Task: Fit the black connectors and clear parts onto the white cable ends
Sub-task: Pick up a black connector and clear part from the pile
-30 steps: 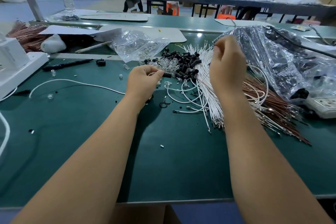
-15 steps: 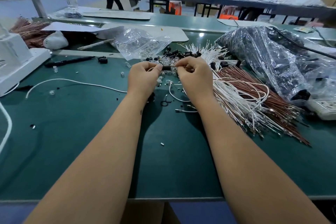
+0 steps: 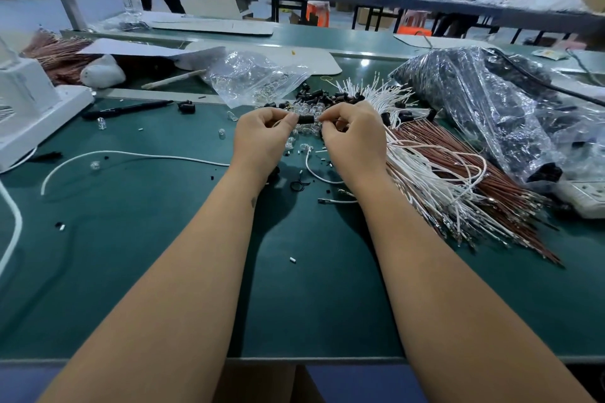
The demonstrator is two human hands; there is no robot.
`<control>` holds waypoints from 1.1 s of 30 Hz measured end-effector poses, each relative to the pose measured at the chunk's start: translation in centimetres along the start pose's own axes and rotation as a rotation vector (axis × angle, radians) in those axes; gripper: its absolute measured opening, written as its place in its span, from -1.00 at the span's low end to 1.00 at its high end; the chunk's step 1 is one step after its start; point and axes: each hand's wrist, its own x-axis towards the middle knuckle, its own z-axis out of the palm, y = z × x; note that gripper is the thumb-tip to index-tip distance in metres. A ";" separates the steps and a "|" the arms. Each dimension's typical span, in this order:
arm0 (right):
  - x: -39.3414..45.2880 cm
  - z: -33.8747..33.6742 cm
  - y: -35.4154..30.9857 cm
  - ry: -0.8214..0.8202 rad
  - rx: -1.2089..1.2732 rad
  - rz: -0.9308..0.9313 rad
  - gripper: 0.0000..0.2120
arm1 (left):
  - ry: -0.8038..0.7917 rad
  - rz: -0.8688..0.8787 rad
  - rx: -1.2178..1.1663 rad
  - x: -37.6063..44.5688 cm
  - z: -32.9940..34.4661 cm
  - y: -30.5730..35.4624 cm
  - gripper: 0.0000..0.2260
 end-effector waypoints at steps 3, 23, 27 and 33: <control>0.1 0.0 -0.1 0.008 0.021 -0.027 -0.87 | 0.000 -0.016 0.000 0.0 -0.1 0.1 -0.83; 0.3 -0.2 0.6 -0.003 0.153 -0.084 -0.62 | -0.115 -0.023 -0.065 -0.6 0.0 1.2 -0.89; 0.2 0.2 0.4 -0.048 0.115 -0.139 -0.71 | -0.059 0.080 0.069 -0.7 0.1 1.1 -0.91; 0.2 -0.1 0.5 -0.117 -0.132 -0.221 -0.81 | -0.013 0.177 0.355 -0.3 0.1 0.8 -0.86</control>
